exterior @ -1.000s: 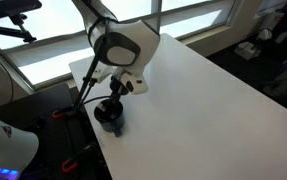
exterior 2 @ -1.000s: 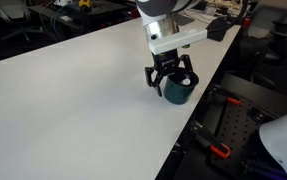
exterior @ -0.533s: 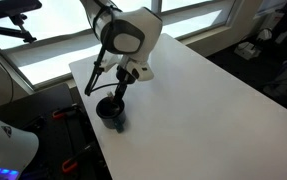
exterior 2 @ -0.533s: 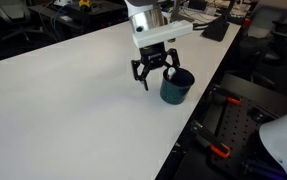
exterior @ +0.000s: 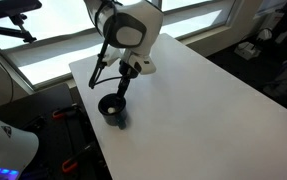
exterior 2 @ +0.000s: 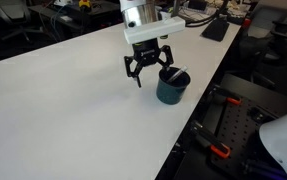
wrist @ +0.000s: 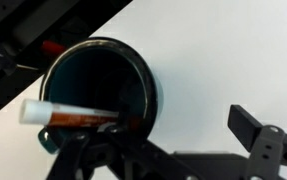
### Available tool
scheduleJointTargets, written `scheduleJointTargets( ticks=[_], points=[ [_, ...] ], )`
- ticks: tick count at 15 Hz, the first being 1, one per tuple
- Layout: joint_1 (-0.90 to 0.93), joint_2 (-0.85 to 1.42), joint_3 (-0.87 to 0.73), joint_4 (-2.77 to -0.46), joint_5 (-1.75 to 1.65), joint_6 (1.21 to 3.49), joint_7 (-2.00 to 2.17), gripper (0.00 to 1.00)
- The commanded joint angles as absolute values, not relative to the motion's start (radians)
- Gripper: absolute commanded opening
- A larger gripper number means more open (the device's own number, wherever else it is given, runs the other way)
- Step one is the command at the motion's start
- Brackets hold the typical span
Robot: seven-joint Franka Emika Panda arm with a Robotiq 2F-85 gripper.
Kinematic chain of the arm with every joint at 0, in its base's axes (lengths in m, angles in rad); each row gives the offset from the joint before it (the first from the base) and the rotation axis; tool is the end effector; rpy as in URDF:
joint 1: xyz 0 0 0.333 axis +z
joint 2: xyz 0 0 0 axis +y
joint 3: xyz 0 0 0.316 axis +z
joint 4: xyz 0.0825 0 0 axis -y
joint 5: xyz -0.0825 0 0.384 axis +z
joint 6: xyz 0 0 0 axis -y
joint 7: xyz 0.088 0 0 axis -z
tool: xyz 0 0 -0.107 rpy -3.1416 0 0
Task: Remove the marker from the cup
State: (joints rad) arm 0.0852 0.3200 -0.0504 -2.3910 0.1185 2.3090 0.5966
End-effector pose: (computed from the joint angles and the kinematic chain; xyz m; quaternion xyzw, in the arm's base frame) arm 0.4520 0.0165 0.1598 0.9268 -0.3175 -0.1973 0.0361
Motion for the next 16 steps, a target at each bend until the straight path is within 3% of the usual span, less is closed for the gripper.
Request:
scheduleJointTargets(
  ticks=[1,8,15,16],
  points=[
    [0.097,0.293,-0.057,-2.4,0.105,2.312,0.631,1.0],
    [0.097,0.197,-0.039,-2.451,0.115,2.317,0.603,1.0],
    [0.081,0.071,-0.017,-2.457,0.122,2.031,0.626,1.0],
    [0.077,0.141,-0.015,-2.434,0.118,2.112,0.598,1.0]
  ],
)
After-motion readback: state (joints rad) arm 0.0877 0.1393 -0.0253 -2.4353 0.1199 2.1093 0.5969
